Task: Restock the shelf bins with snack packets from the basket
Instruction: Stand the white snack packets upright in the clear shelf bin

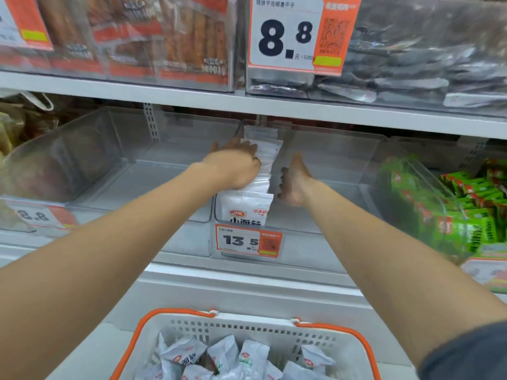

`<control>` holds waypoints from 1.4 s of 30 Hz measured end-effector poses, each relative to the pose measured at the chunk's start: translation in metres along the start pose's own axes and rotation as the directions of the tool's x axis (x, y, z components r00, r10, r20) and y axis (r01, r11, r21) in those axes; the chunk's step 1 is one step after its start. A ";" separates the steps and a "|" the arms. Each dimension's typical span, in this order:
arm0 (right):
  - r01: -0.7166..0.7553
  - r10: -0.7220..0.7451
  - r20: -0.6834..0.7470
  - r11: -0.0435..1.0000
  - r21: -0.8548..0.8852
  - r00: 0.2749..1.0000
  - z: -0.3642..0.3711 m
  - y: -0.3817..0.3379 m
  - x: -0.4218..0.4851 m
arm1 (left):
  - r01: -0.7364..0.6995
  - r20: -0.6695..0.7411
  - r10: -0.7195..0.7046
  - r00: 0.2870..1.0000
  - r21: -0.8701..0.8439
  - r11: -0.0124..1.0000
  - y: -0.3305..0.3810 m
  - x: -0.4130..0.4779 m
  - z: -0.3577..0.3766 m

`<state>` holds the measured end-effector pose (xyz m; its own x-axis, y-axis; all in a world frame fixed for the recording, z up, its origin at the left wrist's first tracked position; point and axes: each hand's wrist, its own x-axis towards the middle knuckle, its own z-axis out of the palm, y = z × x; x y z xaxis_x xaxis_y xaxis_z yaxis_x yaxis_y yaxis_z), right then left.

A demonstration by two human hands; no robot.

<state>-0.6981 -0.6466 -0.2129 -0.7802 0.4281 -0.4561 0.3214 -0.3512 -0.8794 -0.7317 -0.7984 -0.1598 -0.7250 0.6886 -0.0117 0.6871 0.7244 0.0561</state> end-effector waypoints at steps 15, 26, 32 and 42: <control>0.146 -0.140 0.045 0.961 -0.236 0.989 0.014 -0.003 -0.042 | 0.045 -0.034 -0.070 0.997 -0.479 0.877 0.001 -0.014 -0.007; 0.698 -0.874 0.098 0.309 -0.646 0.477 -0.009 0.070 -0.163 | -0.025 -0.610 -0.144 0.779 -0.260 0.965 0.048 -0.142 0.021; 0.597 -0.700 0.206 0.375 -0.709 0.684 -0.021 0.168 -0.188 | 0.131 -0.095 -0.197 0.976 -0.467 0.875 0.042 -0.204 0.098; 0.134 0.321 0.091 -0.115 -0.984 0.943 -0.104 0.299 -0.138 | 0.237 0.459 0.077 0.885 -0.586 0.775 0.029 -0.206 0.151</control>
<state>-0.4383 -0.7237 -0.4275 -0.6808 0.2151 -0.7002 0.3869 0.9173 -0.0944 -0.5553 -0.9148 -0.3062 -0.5670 0.6802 -0.4646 0.3328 0.7051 0.6262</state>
